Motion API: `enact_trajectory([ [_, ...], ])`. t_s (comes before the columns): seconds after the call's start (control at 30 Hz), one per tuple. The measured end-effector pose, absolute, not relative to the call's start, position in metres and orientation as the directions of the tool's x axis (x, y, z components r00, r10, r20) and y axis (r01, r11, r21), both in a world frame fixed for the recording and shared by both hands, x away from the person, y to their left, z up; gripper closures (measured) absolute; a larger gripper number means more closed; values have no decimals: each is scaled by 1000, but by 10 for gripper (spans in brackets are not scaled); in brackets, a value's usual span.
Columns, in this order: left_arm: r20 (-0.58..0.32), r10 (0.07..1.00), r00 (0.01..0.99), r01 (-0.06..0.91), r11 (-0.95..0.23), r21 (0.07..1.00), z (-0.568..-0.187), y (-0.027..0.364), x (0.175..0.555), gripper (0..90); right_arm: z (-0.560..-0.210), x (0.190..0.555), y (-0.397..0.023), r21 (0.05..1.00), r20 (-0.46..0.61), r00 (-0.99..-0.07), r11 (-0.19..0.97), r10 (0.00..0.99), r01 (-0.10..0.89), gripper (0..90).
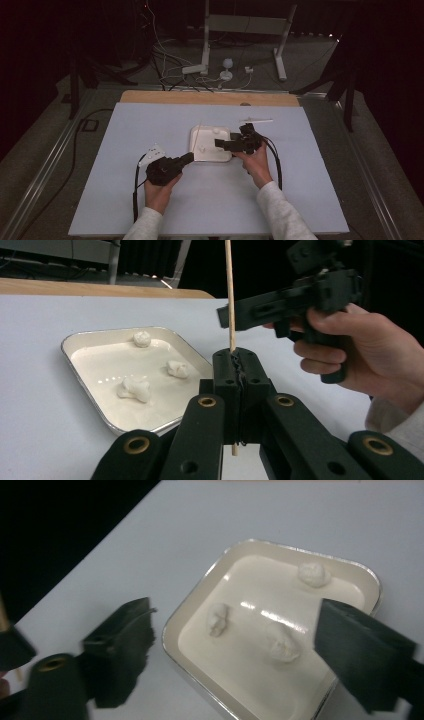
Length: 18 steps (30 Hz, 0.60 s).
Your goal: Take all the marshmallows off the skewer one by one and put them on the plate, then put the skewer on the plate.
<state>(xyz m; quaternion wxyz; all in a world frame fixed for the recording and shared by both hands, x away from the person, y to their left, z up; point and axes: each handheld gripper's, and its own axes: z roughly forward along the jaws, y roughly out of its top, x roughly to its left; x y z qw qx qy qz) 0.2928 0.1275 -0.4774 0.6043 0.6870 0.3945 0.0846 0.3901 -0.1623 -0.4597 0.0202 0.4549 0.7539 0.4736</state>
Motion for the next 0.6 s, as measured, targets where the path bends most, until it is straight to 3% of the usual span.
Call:
enact_trajectory([
  [0.6,-399,685,610,477,84,875,-470,117,319,898,-453,337,-200,840,269,-671,172,690,514,60],
])
